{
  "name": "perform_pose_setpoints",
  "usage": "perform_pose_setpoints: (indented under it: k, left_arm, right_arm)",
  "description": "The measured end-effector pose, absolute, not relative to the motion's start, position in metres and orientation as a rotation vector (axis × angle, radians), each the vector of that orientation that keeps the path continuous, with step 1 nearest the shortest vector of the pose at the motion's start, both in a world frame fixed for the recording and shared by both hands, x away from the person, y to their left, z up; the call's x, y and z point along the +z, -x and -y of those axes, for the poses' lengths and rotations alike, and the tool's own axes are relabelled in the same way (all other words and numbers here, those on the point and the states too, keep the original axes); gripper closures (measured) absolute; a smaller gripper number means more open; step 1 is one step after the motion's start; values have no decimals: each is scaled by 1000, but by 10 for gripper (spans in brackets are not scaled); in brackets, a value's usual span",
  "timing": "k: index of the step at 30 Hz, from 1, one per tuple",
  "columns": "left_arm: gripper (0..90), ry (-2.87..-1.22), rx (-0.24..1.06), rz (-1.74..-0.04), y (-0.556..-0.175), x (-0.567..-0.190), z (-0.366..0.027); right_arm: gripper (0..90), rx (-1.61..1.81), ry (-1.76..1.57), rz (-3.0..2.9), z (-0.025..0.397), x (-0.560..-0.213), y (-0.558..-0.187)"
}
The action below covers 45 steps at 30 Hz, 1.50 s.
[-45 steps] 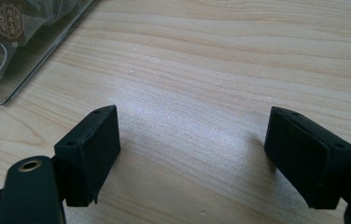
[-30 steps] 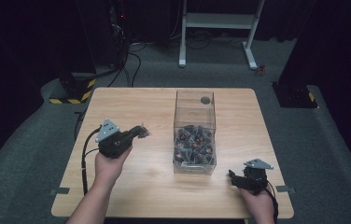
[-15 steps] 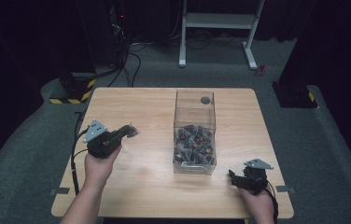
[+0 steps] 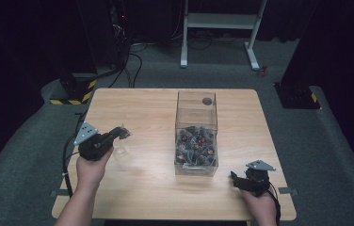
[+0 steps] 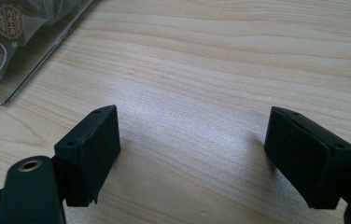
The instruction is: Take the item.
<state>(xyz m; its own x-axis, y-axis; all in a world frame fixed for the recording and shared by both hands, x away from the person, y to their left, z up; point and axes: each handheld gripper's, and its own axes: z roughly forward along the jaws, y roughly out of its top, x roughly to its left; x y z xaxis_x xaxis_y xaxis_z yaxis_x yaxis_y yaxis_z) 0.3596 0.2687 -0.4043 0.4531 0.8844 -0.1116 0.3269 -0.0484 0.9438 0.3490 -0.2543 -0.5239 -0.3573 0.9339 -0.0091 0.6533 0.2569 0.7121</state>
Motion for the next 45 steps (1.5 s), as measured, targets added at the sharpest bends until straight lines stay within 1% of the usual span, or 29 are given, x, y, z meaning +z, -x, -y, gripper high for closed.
perform_pose_setpoints:
  k: [20, 36, 45]
  left_arm:
    - [900, -1594, 665, -1142, -355, -413, -298]
    - [900, -1608, 640, -1189, -359, -420, -301]
    - [900, -1630, 648, -1202, -361, -425, -301]
  right_arm:
    - [184, 872, -1441, -2102, 254, -524, -349]
    - [207, 873, -1439, -2099, 254, -524, -348]
    - [213, 875, -1434, -2101, 254, -524, -348]
